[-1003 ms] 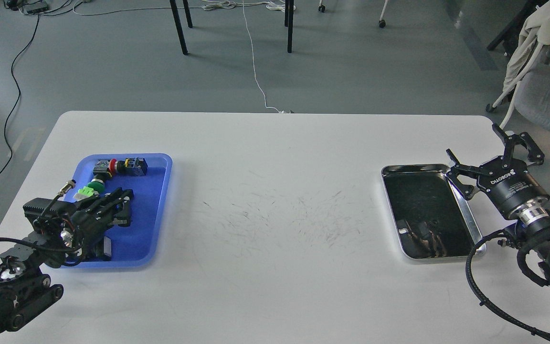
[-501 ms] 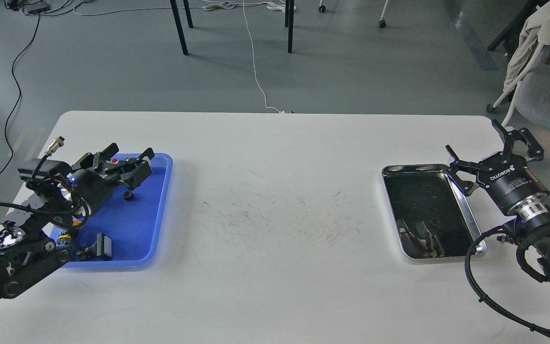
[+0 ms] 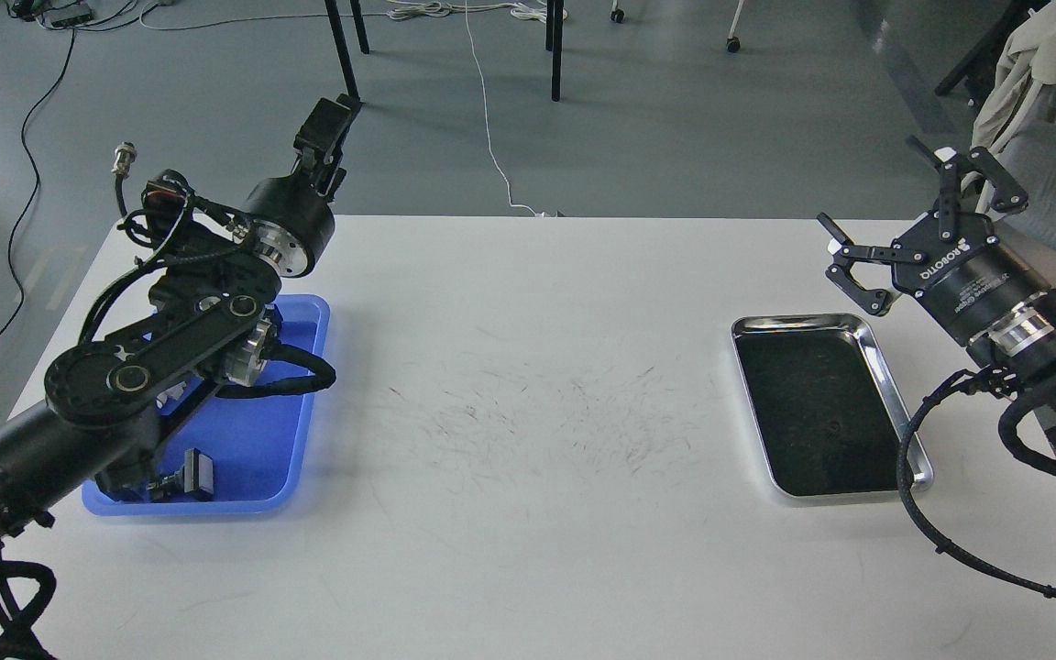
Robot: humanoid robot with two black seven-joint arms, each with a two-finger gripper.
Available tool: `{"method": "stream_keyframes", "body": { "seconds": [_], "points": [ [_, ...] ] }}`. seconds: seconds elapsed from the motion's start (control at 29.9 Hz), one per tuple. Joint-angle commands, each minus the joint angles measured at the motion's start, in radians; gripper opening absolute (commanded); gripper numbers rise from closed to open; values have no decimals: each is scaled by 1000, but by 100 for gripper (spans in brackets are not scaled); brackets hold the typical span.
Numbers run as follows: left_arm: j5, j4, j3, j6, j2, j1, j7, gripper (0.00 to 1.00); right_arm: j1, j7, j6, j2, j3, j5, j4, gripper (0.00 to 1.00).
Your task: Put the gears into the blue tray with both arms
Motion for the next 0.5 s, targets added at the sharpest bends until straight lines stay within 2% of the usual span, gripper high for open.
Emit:
{"method": "stream_keyframes", "body": {
  "seconds": [0.0, 0.2, 0.27, 0.37, 0.47],
  "points": [
    [-75, 121, -145, -71, -61, 7, 3, 98, 67, -21, -31, -43, -89, -222, 106, 97],
    [-192, 268, -191, -346, -58, 15, -18, 98, 190, -24, -31, -234, -370, -601, 305, 97],
    [-244, 324, -199, -401, -52, 13, -34, 98, 233, -24, -27, -306, -464, -672, 345, 97],
    [-290, 373, -199, -544, -27, 16, -46, 98, 303, -24, -22, -417, -602, -774, 398, 97],
    [-293, 381, -199, -555, -23, 16, -86, 98, 356, -24, -2, -512, -674, -842, 425, 97]
  ]
}}
